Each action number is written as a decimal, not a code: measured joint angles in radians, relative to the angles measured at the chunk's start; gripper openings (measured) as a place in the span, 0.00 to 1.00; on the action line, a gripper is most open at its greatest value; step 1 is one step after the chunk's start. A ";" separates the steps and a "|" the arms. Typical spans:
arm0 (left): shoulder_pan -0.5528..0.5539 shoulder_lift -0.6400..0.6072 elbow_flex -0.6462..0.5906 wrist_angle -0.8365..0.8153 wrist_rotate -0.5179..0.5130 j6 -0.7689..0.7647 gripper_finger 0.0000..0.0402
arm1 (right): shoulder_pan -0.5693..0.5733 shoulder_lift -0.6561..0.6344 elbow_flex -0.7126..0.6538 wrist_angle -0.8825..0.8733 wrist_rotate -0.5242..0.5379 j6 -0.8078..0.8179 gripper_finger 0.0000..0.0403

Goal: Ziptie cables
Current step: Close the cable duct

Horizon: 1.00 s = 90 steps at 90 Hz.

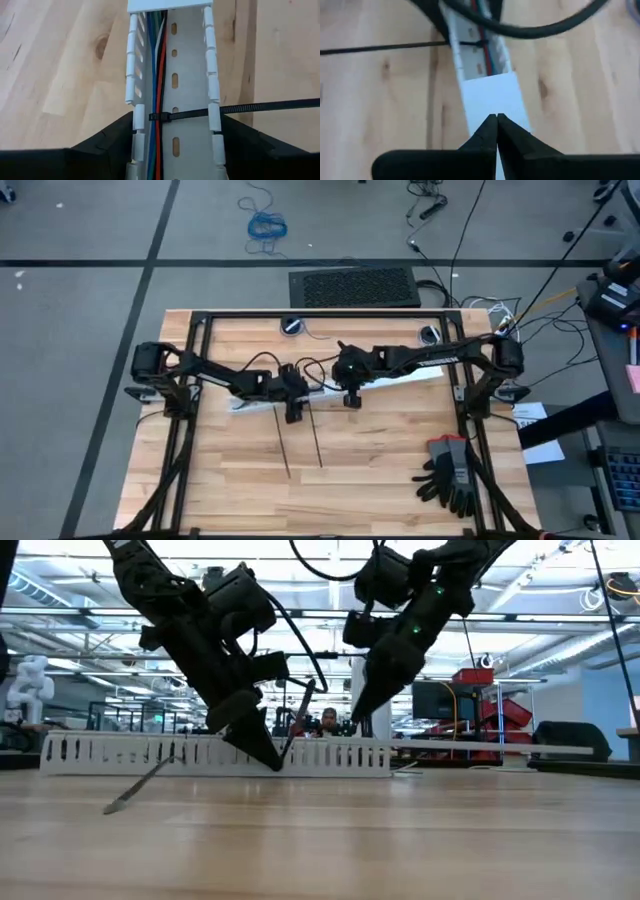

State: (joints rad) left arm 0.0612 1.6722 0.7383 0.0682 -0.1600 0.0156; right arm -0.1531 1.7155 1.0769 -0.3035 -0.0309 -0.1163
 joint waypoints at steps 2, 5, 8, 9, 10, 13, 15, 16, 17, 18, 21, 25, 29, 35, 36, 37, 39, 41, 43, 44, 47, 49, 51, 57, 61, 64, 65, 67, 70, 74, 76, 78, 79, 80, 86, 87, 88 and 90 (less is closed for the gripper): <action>0.000 0.000 0.000 0.001 0.000 0.001 0.60 | 0.002 0.009 0.000 0.007 -0.002 0.000 0.00; 0.000 0.000 0.000 0.001 0.000 0.001 0.60 | 0.003 0.030 0.000 0.015 -0.004 0.000 0.00; 0.000 0.000 0.000 -0.001 0.000 0.001 0.60 | 0.002 0.053 -0.001 0.034 -0.011 0.000 0.00; 0.000 0.000 0.000 -0.004 -0.001 0.001 0.60 | 0.002 0.058 -0.001 0.046 -0.016 0.000 0.00; 0.000 0.000 -0.001 -0.005 -0.002 0.001 0.60 | 0.001 0.063 0.001 0.052 -0.021 0.000 0.00; 0.000 -0.001 -0.002 -0.005 -0.002 -0.001 0.60 | 0.001 0.083 0.003 0.086 -0.043 0.000 0.00; 0.000 -0.002 -0.002 -0.006 -0.002 0.000 0.60 | 0.000 0.096 0.004 0.110 -0.060 0.000 0.00; 0.000 -0.002 -0.002 -0.007 -0.003 0.000 0.60 | -0.001 0.102 0.004 0.122 -0.066 0.000 0.00; 0.000 -0.002 -0.002 -0.008 -0.004 0.001 0.60 | -0.001 0.108 0.005 0.135 -0.070 0.000 0.00; 0.000 -0.002 -0.002 -0.009 -0.004 0.001 0.60 | -0.001 0.114 0.005 0.143 -0.073 0.000 0.00; 0.000 -0.002 -0.002 -0.010 -0.004 0.001 0.60 | -0.001 0.128 0.005 0.162 -0.077 0.001 0.00; 0.000 -0.002 -0.002 -0.010 -0.005 0.001 0.60 | 0.001 0.137 0.010 0.173 -0.079 0.001 0.00; 0.000 -0.002 -0.002 -0.010 -0.006 -0.001 0.60 | 0.001 0.141 0.017 0.170 -0.082 0.003 0.00; 0.000 -0.002 -0.002 -0.010 -0.005 -0.001 0.60 | 0.002 0.136 0.018 0.169 -0.087 0.004 0.00; 0.000 -0.002 -0.002 -0.010 -0.005 -0.001 0.60 | 0.002 0.136 0.018 0.169 -0.088 0.004 0.00; 0.000 -0.002 -0.002 -0.010 -0.005 -0.001 0.60 | 0.002 0.135 0.018 0.168 -0.089 0.004 0.00; 0.000 -0.002 -0.002 -0.011 -0.005 -0.001 0.60 | 0.002 0.133 0.018 0.167 -0.089 0.004 0.00; 0.000 -0.002 -0.002 -0.011 -0.005 -0.001 0.60 | 0.002 0.130 0.018 0.163 -0.089 0.004 0.00; 0.000 -0.002 -0.002 -0.010 -0.004 -0.001 0.60 | 0.002 0.126 0.018 0.158 -0.089 0.004 0.00; 0.000 -0.002 -0.002 -0.010 -0.004 -0.002 0.60 | 0.002 0.124 0.018 0.155 -0.090 0.003 0.00; 0.000 -0.002 -0.002 -0.010 -0.003 -0.002 0.60 | 0.003 0.119 0.018 0.150 -0.090 0.002 0.00; 0.000 -0.002 -0.001 -0.011 -0.001 -0.005 0.60 | 0.003 0.113 0.017 0.147 -0.089 0.002 0.00; 0.000 -0.002 -0.001 -0.012 0.001 -0.006 0.60 | 0.003 0.108 0.016 0.143 -0.086 0.002 0.00; 0.000 -0.004 0.000 -0.015 0.005 -0.007 0.60 | 0.005 0.088 0.013 0.124 -0.081 -0.001 0.00; 0.000 -0.005 0.000 -0.017 0.014 -0.009 0.60 | 0.005 0.077 0.012 0.116 -0.081 -0.003 0.00; 0.000 -0.006 0.000 -0.018 0.022 -0.010 0.60 | 0.005 0.067 0.012 0.117 -0.081 -0.003 0.00; 0.000 -0.007 0.000 -0.018 0.025 -0.010 0.60 | 0.005 0.065 0.012 0.116 -0.081 -0.004 0.00; 0.000 -0.011 0.000 -0.022 0.027 -0.009 0.60 | 0.006 0.062 0.012 0.113 -0.081 -0.004 0.00; 0.000 -0.017 0.000 -0.031 0.028 -0.009 0.60 | 0.006 0.059 0.012 0.112 -0.081 -0.007 0.00; 0.000 -0.023 0.000 -0.029 0.028 -0.009 0.60 | 0.005 0.059 0.013 0.102 -0.080 -0.007 0.00; 0.000 -0.027 0.000 -0.029 0.028 -0.007 0.60 | 0.005 0.061 0.013 0.093 -0.079 -0.007 0.00; 0.000 -0.032 0.000 -0.032 0.028 -0.006 0.61 | 0.005 0.063 0.012 0.086 -0.078 -0.007 0.00; 0.000 -0.034 0.000 -0.033 0.028 -0.005 0.61 | 0.005 0.066 0.012 0.084 -0.077 -0.008 0.00; 0.000 -0.036 0.000 -0.034 0.028 -0.003 0.61 | 0.005 0.068 0.012 0.084 -0.076 -0.008 0.00; 0.000 -0.042 -0.001 -0.035 0.027 0.000 0.63 | -0.001 0.071 0.013 0.087 -0.073 -0.008 0.00; 0.000 -0.042 -0.001 -0.033 0.027 0.000 0.63 | -0.002 0.071 0.013 0.087 -0.073 -0.008 0.00; 0.000 -0.043 -0.001 -0.032 0.027 0.000 0.63 | -0.003 0.071 0.012 0.087 -0.073 -0.008 0.00; 0.000 -0.043 -0.001 -0.032 0.026 0.000 0.64 | -0.006 0.072 0.009 0.092 -0.073 -0.008 0.00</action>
State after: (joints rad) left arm 0.0614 1.6290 0.7376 0.0366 -0.1339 0.0157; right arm -0.1590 1.7871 1.0863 -0.2114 -0.1040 -0.1242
